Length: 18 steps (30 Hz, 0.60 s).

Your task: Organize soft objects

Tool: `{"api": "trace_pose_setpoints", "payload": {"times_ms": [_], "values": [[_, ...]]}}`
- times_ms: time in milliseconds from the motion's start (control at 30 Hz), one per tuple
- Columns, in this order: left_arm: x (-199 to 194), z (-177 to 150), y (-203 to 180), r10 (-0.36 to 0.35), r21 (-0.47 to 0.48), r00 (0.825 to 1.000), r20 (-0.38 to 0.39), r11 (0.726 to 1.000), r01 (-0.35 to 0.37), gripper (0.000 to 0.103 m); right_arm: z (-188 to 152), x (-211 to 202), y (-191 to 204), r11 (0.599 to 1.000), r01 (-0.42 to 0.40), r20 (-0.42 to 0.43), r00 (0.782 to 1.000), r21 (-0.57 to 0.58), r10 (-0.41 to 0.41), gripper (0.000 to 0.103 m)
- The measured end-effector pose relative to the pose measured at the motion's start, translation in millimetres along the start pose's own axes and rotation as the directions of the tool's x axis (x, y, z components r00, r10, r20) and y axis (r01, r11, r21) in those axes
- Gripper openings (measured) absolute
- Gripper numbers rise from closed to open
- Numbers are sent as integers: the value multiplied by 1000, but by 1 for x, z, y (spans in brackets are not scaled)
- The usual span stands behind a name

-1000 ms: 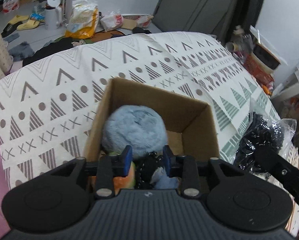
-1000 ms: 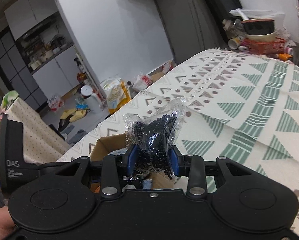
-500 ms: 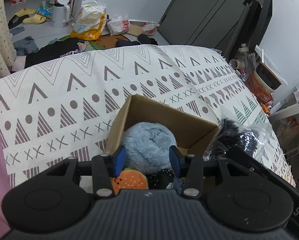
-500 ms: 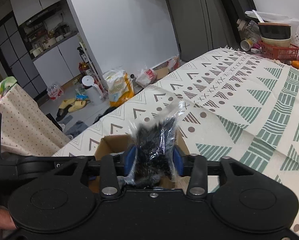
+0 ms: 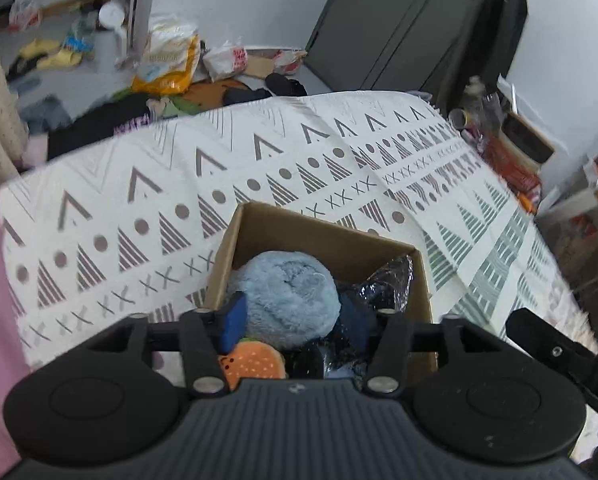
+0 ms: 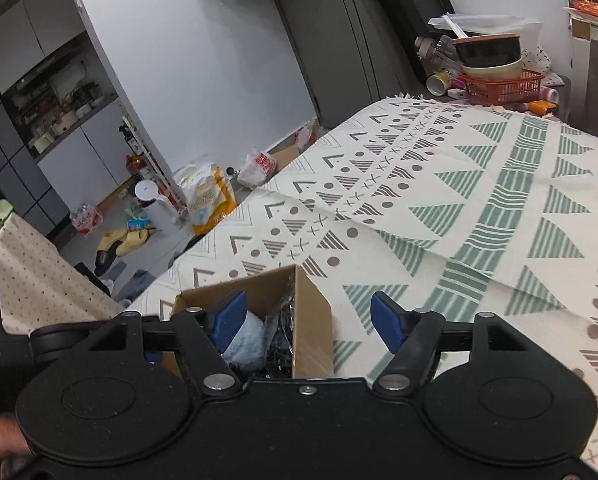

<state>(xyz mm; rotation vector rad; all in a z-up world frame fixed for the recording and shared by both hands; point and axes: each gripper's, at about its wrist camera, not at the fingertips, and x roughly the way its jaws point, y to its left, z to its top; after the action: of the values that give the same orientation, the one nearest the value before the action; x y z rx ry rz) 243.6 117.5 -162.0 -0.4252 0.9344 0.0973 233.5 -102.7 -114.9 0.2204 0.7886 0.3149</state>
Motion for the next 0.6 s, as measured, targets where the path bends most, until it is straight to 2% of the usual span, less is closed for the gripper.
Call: {"api": "trace_pose_setpoints", "payload": {"times_ms": [67,200,367,600], "values": [[-5,-2,-6,13,16,1000,1,1000,-13,68,1,-8,3,1000,14,-15,1000,-20,-14,69],[-22,-7,-19,36,74,999,-2,997,-35,73,2,-35,3,999,30,16,999,-33,-29,83],[-49,-18,-31,26,117,1000,5,993,-26,82,0,-66,-8,998,57,23,998,2,-57,88],[-92,-34,-46,25,160,1000,-1,987,-25,84,-5,-107,-16,998,59,18,998,28,-60,102]]}}
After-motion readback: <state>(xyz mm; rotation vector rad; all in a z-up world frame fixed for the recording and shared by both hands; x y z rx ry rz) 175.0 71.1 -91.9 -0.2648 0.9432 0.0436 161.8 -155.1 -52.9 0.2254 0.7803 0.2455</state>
